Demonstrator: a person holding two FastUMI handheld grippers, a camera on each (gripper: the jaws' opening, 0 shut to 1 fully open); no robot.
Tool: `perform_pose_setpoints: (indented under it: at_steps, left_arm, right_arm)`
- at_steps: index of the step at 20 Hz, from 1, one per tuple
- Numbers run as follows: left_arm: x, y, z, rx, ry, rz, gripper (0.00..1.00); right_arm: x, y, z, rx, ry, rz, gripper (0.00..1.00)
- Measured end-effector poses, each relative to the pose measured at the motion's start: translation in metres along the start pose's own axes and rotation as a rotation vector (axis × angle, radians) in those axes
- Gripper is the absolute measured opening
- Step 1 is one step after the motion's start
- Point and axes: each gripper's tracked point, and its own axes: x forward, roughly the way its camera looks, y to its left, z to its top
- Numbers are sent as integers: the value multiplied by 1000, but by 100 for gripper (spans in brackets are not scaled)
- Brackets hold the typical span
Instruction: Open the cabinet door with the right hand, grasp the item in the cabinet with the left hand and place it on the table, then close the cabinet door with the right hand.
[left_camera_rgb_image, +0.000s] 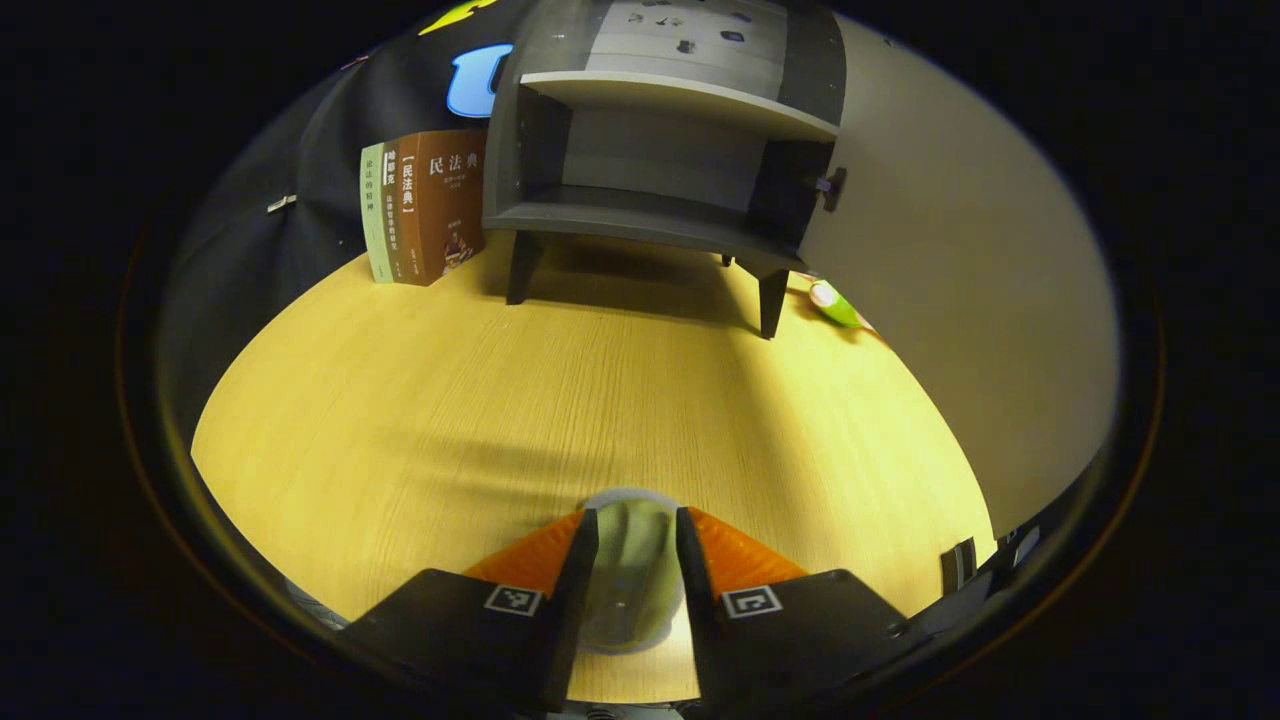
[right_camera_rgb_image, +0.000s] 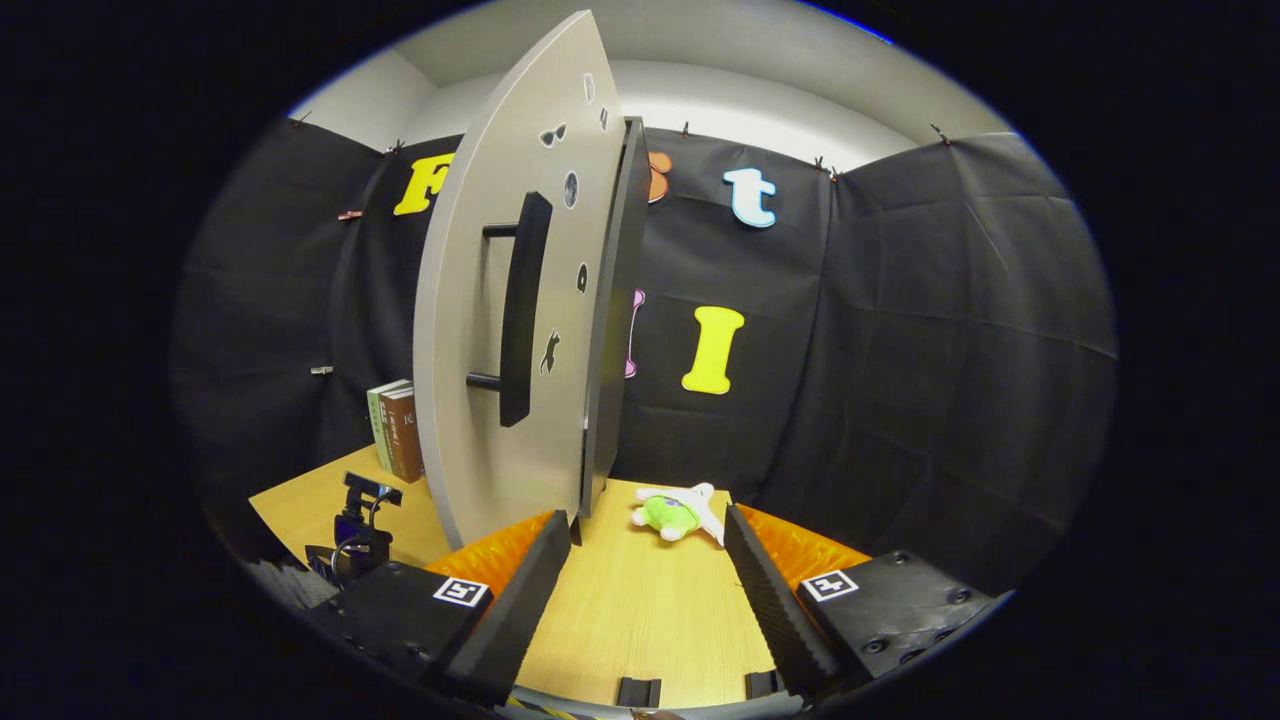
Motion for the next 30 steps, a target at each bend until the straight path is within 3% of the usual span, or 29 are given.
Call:
perform_pose_setpoints:
  at_steps: [2,4,5,9,14,17,20,24,30]
  left_arm:
    - [-7,3,2,-1,7,9,62]
    - [-26,4,21,-20,-32,17,81]
    - [-33,8,25,-10,-63,28,99]
    - [-95,31,98,104,-232,85,95]
    - [-219,32,216,180,-559,103,95]
    - [-289,10,259,177,-727,24,93]
    - [-356,12,285,197,-841,23,93]
    - [-387,14,285,161,-877,12,93]
    - [-373,48,289,169,-851,31,95]
  right_arm:
    - [2,5,1,6,-6,29,97]
    - [3,10,4,29,-11,63,98]
    - [4,13,6,41,-17,84,98]
    - [6,34,19,75,-48,195,97]
    - [11,58,31,74,-93,313,98]
    - [17,66,39,77,-115,360,97]
    - [23,70,43,87,-127,393,97]
    - [27,78,42,114,-115,447,95]
    - [29,123,42,166,-87,480,97]
